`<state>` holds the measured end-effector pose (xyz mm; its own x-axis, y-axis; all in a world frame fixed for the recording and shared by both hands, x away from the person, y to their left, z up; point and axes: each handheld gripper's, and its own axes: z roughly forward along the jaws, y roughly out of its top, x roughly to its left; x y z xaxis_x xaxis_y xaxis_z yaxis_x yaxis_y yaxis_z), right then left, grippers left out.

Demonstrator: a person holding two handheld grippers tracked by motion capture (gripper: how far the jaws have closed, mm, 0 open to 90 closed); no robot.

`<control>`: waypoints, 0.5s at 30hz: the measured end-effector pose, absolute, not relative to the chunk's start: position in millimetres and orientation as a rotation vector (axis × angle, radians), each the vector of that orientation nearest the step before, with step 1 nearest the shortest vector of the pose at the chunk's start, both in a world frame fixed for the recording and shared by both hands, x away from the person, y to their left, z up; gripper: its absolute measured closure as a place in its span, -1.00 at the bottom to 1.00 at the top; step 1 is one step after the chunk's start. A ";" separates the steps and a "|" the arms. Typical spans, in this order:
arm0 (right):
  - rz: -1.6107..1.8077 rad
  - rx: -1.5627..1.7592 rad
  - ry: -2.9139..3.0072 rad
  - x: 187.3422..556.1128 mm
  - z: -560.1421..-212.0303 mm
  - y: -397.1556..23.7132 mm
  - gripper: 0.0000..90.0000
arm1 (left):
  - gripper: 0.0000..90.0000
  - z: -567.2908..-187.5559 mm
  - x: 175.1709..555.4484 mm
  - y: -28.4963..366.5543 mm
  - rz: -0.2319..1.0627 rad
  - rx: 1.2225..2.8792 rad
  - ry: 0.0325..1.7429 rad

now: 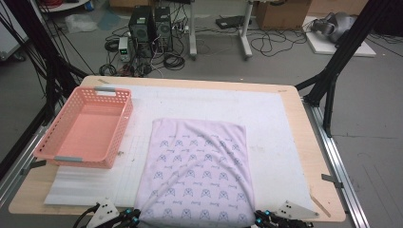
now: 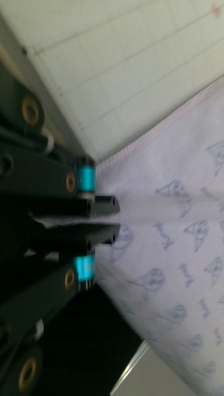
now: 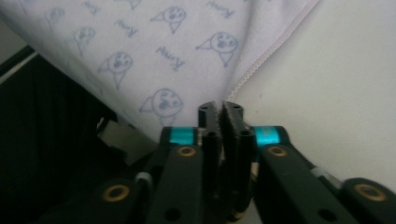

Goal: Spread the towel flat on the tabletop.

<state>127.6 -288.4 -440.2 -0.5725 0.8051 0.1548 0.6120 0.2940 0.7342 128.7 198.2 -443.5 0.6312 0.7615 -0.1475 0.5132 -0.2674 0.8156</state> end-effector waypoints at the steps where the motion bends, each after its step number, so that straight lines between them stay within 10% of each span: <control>1: 1.163 1.309 2.295 129.1 -439.5 -289.4 0.50 | 0.32 -442.6 131.1 200.1 0.348 1.901 1.009; 15: 1.143 1.396 2.116 193.3 -444.3 -292.0 0.40 | 0.11 -447.0 169.0 211.1 0.339 1.803 1.075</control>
